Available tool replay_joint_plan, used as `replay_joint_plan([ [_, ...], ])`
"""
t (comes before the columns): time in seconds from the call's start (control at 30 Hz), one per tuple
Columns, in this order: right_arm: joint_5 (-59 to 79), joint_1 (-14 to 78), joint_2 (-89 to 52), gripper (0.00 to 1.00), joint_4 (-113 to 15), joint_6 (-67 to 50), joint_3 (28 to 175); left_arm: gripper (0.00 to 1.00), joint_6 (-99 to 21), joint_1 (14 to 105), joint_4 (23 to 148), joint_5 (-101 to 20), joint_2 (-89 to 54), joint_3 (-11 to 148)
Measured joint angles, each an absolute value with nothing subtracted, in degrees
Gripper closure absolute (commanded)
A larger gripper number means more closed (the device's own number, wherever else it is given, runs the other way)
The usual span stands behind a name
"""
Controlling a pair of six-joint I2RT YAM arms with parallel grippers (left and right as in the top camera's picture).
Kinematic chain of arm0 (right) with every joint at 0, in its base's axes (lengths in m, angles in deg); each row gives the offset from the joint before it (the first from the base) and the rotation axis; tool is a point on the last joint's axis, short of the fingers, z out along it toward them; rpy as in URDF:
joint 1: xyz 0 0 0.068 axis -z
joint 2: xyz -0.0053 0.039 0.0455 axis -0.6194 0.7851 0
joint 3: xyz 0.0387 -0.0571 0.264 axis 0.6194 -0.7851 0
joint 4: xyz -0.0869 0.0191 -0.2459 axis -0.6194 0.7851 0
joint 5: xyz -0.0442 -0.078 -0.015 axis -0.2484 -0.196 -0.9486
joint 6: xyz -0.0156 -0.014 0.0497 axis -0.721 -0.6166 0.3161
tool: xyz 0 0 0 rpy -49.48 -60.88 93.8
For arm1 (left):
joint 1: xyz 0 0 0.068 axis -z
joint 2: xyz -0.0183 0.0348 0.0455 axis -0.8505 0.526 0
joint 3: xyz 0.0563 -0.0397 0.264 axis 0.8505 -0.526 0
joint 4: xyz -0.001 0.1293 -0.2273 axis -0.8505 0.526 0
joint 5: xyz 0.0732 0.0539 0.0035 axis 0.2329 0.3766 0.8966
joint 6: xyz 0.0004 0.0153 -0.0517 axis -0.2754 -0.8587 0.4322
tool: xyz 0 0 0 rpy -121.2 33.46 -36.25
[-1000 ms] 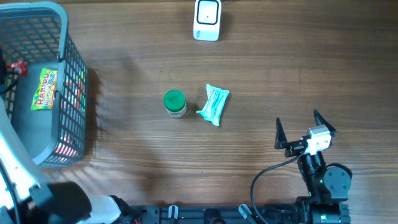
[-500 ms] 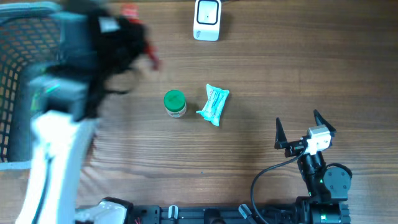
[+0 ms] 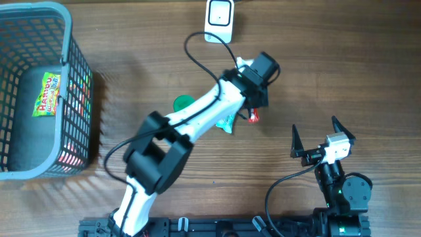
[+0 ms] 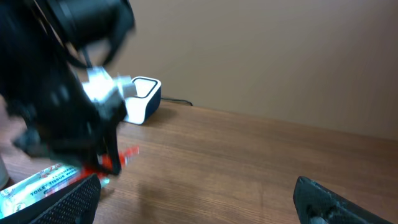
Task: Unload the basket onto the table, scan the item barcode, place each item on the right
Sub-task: 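Place red Nescafe stick on table beside wipes with left gripper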
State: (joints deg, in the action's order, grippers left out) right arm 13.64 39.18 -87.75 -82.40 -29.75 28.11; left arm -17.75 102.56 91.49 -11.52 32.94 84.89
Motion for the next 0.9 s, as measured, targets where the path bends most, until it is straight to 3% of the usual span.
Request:
replay_joint_plan([
  [0.13,13.6,39.2,-87.8,0.00,-82.4,-29.8,28.1,0.59,-20.0,104.2,90.5,-11.0,36.0,84.8],
  [0.27,13.6,39.2,-87.8,0.00,-82.4,-29.8,28.1,0.19,-23.5,104.6,89.9,-10.8,35.9,84.9],
  [0.33,13.6,39.2,-87.8,0.00,-82.4,-29.8,28.1,0.08,-25.7,104.5,90.4,-10.6,35.9,85.3],
  [0.43,13.6,39.2,-87.8,0.00,-82.4,-29.8,28.1,0.00,-28.4,104.0,92.7,-8.6,35.1,87.6],
  [0.9,13.6,39.2,-87.8,0.00,-82.4,-29.8,28.1,0.00,-36.8,94.8,99.6,-0.1,6.9,103.5],
])
